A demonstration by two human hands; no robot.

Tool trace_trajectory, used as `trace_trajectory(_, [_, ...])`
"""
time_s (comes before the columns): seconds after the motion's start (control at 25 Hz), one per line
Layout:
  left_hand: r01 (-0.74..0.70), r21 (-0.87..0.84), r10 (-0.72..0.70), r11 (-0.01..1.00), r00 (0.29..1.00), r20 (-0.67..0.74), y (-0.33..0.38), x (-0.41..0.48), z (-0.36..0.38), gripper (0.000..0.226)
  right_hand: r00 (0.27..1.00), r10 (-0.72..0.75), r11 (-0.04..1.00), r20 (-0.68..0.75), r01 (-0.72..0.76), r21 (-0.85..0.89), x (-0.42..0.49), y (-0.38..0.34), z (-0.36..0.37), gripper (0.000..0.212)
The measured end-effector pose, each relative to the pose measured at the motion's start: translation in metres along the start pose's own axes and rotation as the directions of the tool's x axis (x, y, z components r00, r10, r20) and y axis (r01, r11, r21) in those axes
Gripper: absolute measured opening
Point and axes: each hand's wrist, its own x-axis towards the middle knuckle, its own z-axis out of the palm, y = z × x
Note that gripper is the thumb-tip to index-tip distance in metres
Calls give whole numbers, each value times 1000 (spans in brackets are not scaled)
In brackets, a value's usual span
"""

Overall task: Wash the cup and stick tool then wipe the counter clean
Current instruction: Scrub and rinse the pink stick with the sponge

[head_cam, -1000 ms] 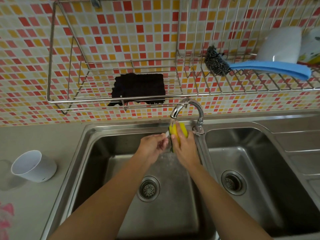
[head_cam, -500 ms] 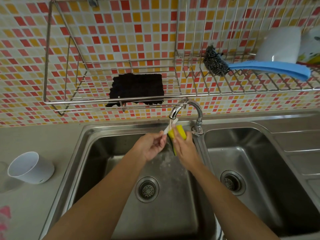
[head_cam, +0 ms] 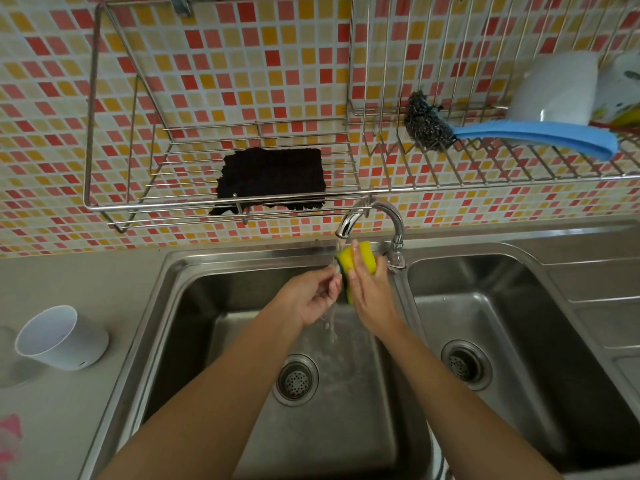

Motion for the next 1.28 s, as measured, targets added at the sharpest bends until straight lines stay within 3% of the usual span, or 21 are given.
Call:
trace_trajectory(0.24, [-70, 183, 79, 981, 996, -46, 2, -2, -6, 13, 996, 25, 997, 89, -19, -75, 4, 7, -5, 67])
trace_trajectory(0.36, [-254, 423, 299, 870, 954, -41, -1, -2, -9, 8, 994, 52, 998, 95, -49, -31, 5, 5, -4, 61])
trace_trajectory(0.44, [-417, 637, 514, 649, 857, 38, -4, 1, -14, 5, 989, 20, 1000, 147, -19, -11, 5, 1, -4, 54])
trace_trajectory(0.52, [-500, 804, 649, 322, 735, 197, -9, 2, -21, 7, 992, 64, 997, 106, -66, 25, 7, 0, -6, 54])
trace_trajectory(0.6, [-489, 872, 727, -19, 592, 348, -15, 4, -30, 15, 993, 59, 998, 102, -60, 11, 8, -1, -8, 55])
trace_trajectory(0.68, [-474, 849, 772, -233, 441, 458, -18, 2, -35, 14, 985, 50, 998, 168, -45, -34, 7, -2, -11, 52])
trace_trajectory(0.76, [-476, 803, 764, -358, 345, 545, -22, 4, -37, 13, 987, 102, 995, 127, -99, -28, 6, -1, -12, 52])
trace_trajectory(0.8, [-494, 791, 762, -360, 333, 555, -22, 6, -38, 12, 989, 104, 995, 109, -102, -22, 5, 0, -11, 54])
trace_trajectory(0.92, [-565, 798, 785, -209, 390, 482, -18, 7, -31, 10, 982, 77, 997, 175, -71, -39, 1, 2, -10, 51])
trace_trajectory(1.04, [-578, 808, 800, -119, 426, 423, -15, 9, -25, 14, 971, 203, 979, 128, -206, 9, -1, 3, -11, 49])
trace_trajectory(1.16, [-564, 825, 814, 4, 482, 326, -14, 10, -23, 13, 973, 148, 988, 178, -151, 5, -5, -2, -10, 50])
trace_trajectory(1.28, [-525, 846, 808, 88, 535, 248, -16, 12, -25, 13, 960, 265, 964, 96, -266, 8, -1, -3, -10, 48])
